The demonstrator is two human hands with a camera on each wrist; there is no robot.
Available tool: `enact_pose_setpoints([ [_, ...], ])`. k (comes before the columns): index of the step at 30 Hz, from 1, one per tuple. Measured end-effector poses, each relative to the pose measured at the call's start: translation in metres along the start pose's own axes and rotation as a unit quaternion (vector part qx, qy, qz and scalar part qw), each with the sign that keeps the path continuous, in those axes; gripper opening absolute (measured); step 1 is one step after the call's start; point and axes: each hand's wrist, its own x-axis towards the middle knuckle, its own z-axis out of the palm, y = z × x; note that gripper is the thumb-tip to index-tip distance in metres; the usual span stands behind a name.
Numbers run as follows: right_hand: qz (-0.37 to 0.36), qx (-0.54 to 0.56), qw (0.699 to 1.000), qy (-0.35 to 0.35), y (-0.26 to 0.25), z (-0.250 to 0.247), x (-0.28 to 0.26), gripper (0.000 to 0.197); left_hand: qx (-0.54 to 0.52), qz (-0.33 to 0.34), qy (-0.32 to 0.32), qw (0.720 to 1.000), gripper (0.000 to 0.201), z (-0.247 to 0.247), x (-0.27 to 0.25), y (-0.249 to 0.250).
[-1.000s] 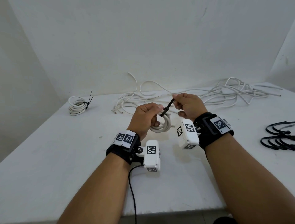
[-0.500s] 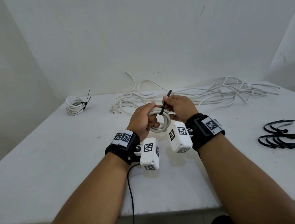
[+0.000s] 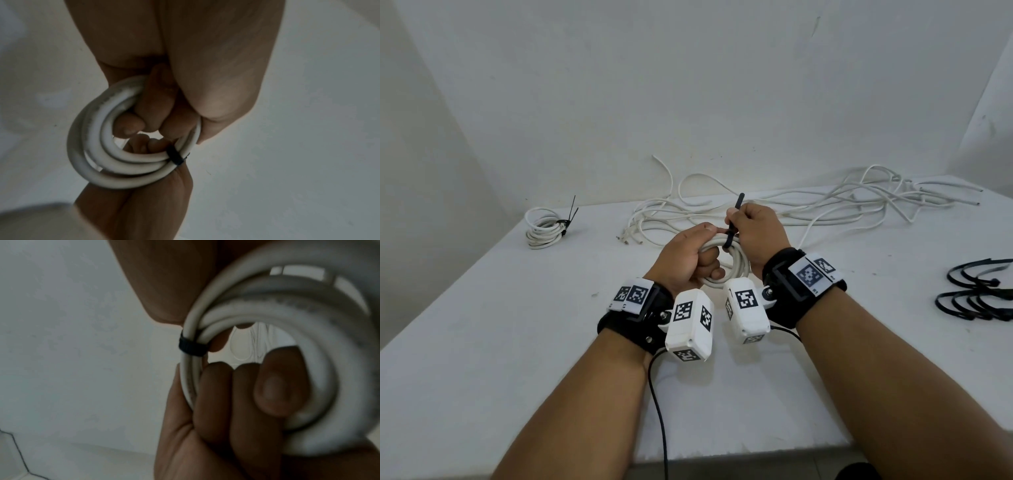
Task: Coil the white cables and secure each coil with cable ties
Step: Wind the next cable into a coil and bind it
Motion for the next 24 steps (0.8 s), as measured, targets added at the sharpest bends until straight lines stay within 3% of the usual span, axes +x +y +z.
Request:
enact_pose_setpoints([
  [6,0.149,0.095,0.980,-0.095,-0.005,0.002,-0.006,0.025,-0.032,0.031,0.072,0.996,0.038,-0.015,0.004,0.008],
  [9,0.146,-0.051,0.971,-0.182,-0.010,0.021,-0.013,0.020,-0.092,0.092,0.173,0.976,0.031,-0.041,0.006,0.031],
  [11,0.137,-0.203,0.940,-0.240,-0.014,0.040,-0.019,0.025,-0.064,0.122,0.224,0.965,0.026,-0.059,0.001,0.046],
  [15,0.036,-0.453,0.843,-0.288,-0.018,0.073,-0.036,0.057,0.155,0.144,0.279,0.937,0.027,-0.099,-0.014,0.064],
  [18,0.046,-0.531,0.784,-0.319,-0.009,0.092,-0.039,0.102,0.301,0.098,0.284,0.905,0.021,-0.142,-0.020,0.070],
  [21,0.071,-0.548,0.766,-0.328,-0.005,0.102,-0.034,0.131,0.430,0.014,0.288,0.856,0.037,-0.180,-0.029,0.076],
  [24,0.078,-0.559,0.759,-0.326,0.002,0.104,-0.029,0.141,0.502,-0.011,0.319,0.803,0.040,-0.209,-0.032,0.088],
])
